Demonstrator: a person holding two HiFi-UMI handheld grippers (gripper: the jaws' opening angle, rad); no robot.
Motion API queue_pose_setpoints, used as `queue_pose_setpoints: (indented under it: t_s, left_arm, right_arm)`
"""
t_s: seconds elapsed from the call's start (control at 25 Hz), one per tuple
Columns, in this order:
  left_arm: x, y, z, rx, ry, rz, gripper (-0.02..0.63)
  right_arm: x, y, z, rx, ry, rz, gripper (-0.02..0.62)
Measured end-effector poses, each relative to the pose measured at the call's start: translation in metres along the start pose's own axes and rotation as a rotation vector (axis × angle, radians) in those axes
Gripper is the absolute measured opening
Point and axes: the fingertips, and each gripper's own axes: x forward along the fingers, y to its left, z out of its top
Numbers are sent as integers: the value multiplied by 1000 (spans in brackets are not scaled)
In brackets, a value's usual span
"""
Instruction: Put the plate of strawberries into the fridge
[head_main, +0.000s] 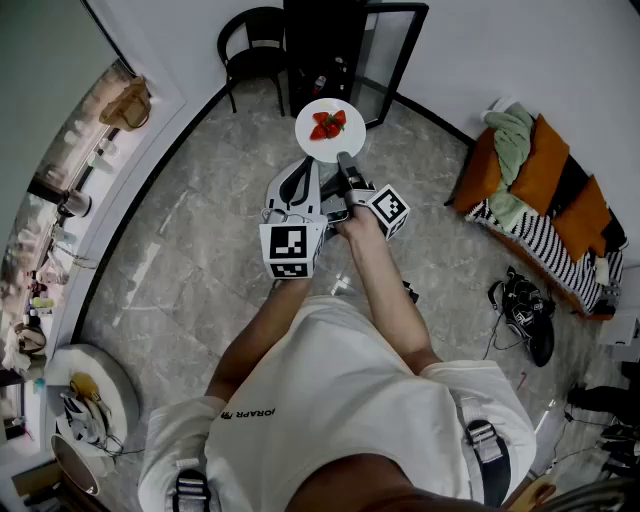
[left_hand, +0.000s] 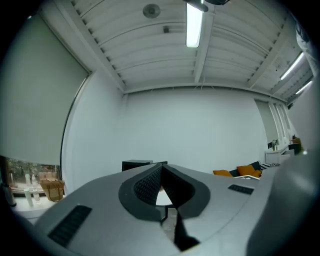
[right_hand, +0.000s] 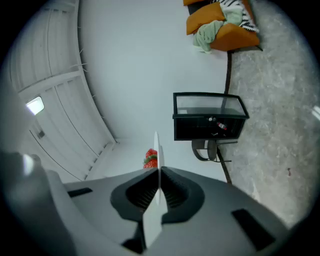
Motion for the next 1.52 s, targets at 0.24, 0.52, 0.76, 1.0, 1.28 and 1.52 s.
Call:
queue_pose_setpoints:
  t_s: [0.24, 0.52, 0.76, 1.0, 1.28, 1.52]
  left_arm:
    - [4, -5, -2, 3, 10, 9, 3]
    - [14, -25, -10, 5, 17, 6, 3]
    - [21, -50, -21, 29, 35, 11, 3]
    - [22, -70, -33, 41, 47, 53, 3]
    - [31, -74, -41, 61, 75, 74, 3]
    - [47, -73, -53, 49, 87, 75, 3]
  right_arm:
    - [-1, -3, 4, 11, 11, -15, 23]
    - [-7, -7, 25, -20, 15, -36, 23]
    - [-15, -15, 42, -14, 40, -46, 21]
    - [-28, -28, 58, 8, 73, -66, 21]
    - [-29, -33, 67, 23, 87, -70, 21]
    - [-20, -44, 79, 18, 87, -88, 21]
